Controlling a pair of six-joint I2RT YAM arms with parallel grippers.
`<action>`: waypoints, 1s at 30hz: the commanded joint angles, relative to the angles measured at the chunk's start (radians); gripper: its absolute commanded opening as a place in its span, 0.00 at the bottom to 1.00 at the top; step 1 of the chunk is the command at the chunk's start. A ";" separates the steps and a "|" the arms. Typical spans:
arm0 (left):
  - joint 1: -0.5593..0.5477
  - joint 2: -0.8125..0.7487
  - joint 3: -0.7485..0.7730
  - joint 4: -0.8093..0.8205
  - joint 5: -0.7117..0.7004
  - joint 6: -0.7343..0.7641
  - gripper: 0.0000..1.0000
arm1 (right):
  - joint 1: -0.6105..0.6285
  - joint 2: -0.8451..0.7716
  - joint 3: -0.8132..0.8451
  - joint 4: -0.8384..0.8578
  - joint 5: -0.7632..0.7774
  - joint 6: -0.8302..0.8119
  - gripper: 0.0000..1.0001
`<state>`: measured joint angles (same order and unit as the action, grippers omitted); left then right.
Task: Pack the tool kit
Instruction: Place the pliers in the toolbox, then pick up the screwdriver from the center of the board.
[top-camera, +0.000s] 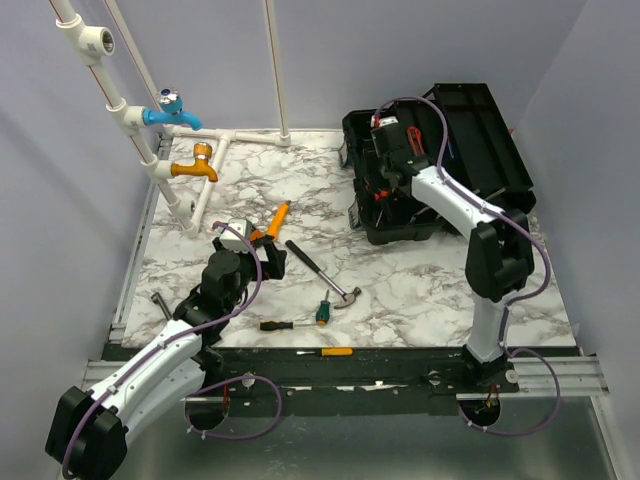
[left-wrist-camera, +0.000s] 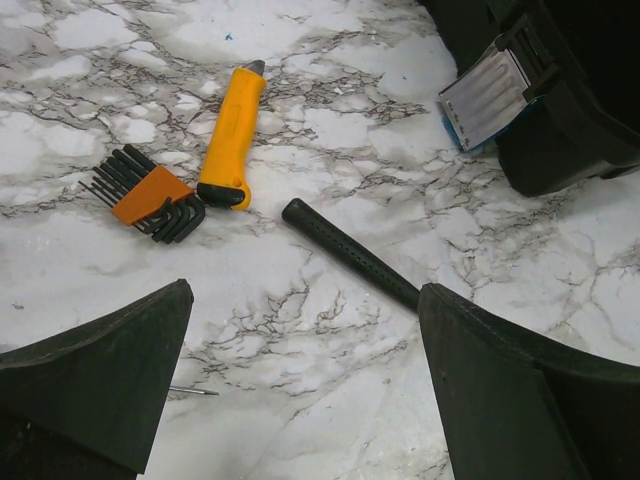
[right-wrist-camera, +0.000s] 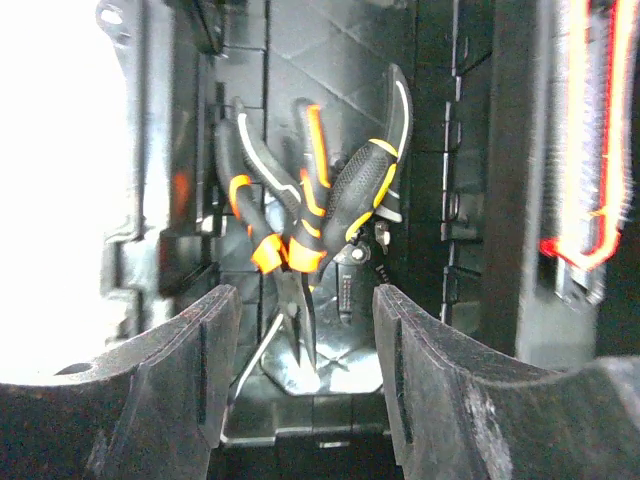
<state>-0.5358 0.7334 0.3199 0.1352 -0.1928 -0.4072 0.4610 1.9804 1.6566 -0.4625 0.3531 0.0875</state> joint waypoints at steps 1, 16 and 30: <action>0.005 0.005 0.024 0.035 0.020 0.011 0.98 | 0.069 -0.146 -0.049 0.047 -0.043 -0.010 0.62; 0.005 0.006 0.041 -0.005 -0.011 -0.013 0.98 | 0.651 -0.378 -0.356 -0.138 0.397 0.522 0.75; 0.005 -0.119 0.033 -0.131 -0.163 -0.122 0.98 | 0.856 -0.227 -0.345 -0.459 0.309 1.255 0.65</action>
<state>-0.5358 0.6621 0.3504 0.0429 -0.2985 -0.4854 1.2976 1.6638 1.2835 -0.7834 0.6712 1.0676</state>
